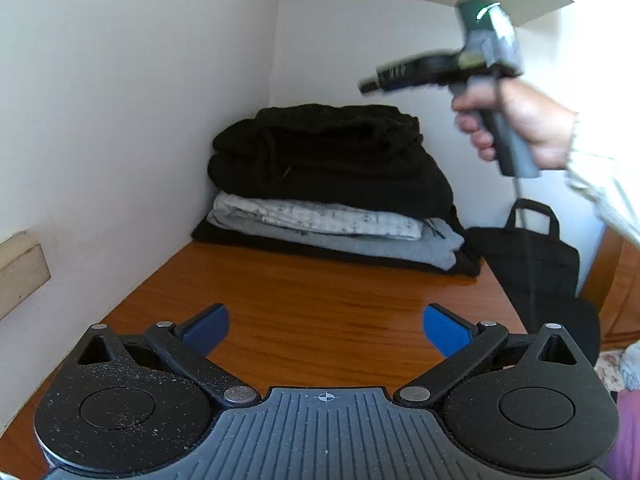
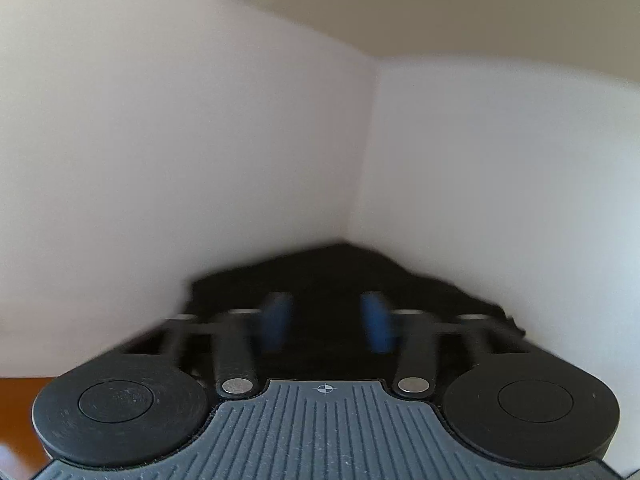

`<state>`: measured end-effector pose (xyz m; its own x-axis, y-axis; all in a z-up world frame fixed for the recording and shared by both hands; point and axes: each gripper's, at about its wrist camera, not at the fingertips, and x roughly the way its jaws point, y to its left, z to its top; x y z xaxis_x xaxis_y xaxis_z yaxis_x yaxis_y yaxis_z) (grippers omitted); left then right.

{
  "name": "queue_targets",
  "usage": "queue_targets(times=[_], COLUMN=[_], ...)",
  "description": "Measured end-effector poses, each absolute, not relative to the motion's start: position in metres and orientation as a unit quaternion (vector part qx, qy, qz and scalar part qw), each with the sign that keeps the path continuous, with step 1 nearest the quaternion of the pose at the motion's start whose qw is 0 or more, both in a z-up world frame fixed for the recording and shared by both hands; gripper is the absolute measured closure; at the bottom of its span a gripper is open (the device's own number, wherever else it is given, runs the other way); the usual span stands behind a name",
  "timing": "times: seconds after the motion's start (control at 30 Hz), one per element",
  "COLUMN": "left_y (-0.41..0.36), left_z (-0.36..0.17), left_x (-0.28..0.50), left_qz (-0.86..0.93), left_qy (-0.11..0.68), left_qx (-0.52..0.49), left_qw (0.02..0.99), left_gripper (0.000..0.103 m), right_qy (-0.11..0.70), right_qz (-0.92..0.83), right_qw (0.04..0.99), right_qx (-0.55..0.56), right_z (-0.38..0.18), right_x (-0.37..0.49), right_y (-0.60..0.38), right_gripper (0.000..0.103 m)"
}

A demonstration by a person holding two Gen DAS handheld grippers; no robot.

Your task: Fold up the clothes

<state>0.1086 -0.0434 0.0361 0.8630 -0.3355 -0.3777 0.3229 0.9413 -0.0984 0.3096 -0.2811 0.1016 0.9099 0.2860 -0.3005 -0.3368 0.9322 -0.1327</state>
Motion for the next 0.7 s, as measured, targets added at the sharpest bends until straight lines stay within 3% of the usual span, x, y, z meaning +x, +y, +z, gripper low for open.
queue_targets(times=[0.17,0.3,0.53,0.6,0.7], left_y=[-0.054,-0.071,-0.113,-0.127,-0.139], left_z=[0.048,0.077,0.147,0.156,0.148], left_x=[0.148,0.2,0.323,0.357,0.394], left_qz=[-0.164,-0.16,-0.172,-0.172,-0.154], left_qy=[0.186,0.156,0.096,0.111,0.175], left_qx=[0.005,0.029,-0.006,0.003,0.028], left_qw=[0.969,0.974,0.98,0.979,0.972], left_gripper=[0.0,0.0,0.001,0.008,0.034], right_qy=[0.181,0.156,0.134,0.168,0.16], right_qz=[0.194,0.225,0.205,0.179,0.171], right_qw=[0.961,0.96,0.966,0.965,0.968], right_qx=[-0.083,-0.059,-0.082,-0.096,-0.087], right_z=[0.064,0.077,0.086,0.077,0.078], right_x=[0.331,0.32,0.393,0.406,0.4], right_y=[-0.336,-0.375,-0.379,-0.39,-0.413], right_gripper=[0.085,0.078,0.072,0.075,0.069])
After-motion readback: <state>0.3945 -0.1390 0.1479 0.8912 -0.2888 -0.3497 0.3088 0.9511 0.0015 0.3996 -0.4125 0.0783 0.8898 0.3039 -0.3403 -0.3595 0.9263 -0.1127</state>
